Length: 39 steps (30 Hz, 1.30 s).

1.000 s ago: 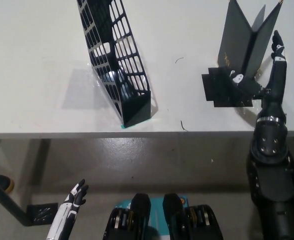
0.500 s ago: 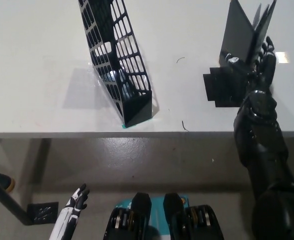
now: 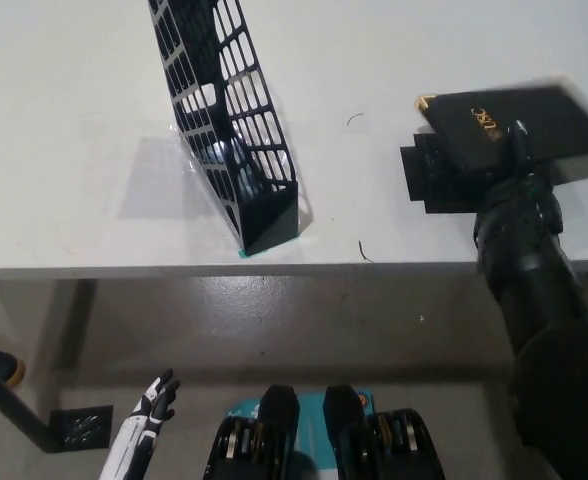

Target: A notebook is kept standing on the table on the right hand side and a black shelf is kept on the left hand side and the robot uses its right hand to grab the notebook and places it in the shelf

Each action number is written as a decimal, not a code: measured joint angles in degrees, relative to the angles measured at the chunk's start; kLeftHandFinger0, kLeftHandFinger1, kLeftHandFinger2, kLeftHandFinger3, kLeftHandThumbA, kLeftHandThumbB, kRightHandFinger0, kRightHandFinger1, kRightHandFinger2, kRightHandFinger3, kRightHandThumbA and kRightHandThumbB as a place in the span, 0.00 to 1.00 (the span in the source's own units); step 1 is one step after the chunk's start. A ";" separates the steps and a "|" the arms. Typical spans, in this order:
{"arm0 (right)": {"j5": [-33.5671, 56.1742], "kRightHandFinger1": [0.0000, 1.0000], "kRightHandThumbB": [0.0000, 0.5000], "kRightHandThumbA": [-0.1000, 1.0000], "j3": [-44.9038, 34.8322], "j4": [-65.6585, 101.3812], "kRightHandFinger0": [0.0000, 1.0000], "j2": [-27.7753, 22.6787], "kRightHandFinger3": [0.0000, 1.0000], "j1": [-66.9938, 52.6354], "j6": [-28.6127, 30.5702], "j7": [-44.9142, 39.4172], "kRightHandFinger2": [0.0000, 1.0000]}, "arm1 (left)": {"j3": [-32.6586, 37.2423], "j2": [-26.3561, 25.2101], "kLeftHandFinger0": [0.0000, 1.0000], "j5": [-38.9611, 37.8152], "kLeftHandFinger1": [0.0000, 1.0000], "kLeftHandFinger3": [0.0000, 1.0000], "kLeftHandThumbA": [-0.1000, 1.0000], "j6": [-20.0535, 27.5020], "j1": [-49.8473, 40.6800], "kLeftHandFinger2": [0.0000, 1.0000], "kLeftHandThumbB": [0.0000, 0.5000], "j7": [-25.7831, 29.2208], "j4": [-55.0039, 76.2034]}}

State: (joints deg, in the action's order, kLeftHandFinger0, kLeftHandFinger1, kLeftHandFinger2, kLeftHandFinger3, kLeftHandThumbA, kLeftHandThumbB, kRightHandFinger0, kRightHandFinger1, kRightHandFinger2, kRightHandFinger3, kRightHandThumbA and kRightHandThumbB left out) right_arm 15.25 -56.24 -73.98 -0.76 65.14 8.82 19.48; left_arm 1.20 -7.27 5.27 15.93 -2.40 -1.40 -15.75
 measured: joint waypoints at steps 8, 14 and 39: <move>5.55 0.09 0.12 0.00 3.68 0.73 0.00 1.94 0.78 4.48 3.94 -1.99 0.62 | 0.51 -0.20 1.00 0.38 1.00 1.00 1.00 0.00 0.07 1.00 0.32 -0.02 0.74; 4.67 0.07 0.21 0.00 14.60 11.31 0.00 4.32 0.54 2.08 5.69 -2.09 0.51 | 0.60 -0.40 1.00 0.96 1.00 1.00 1.00 -0.02 -0.05 1.00 0.32 0.00 0.98; -17.67 0.09 0.19 0.00 41.09 54.58 0.00 8.05 0.78 -22.58 3.23 -0.08 0.59 | 1.30 -0.37 1.00 1.08 1.00 1.00 1.00 -0.14 -0.05 1.00 0.33 0.00 -0.14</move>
State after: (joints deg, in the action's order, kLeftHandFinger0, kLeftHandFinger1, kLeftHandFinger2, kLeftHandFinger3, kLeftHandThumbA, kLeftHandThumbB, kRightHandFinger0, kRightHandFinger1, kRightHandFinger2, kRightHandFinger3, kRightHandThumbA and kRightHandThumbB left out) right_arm -2.42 -15.15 -19.40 7.30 42.56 12.05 19.40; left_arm 2.50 -7.65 6.35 15.80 -2.45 -1.40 -15.90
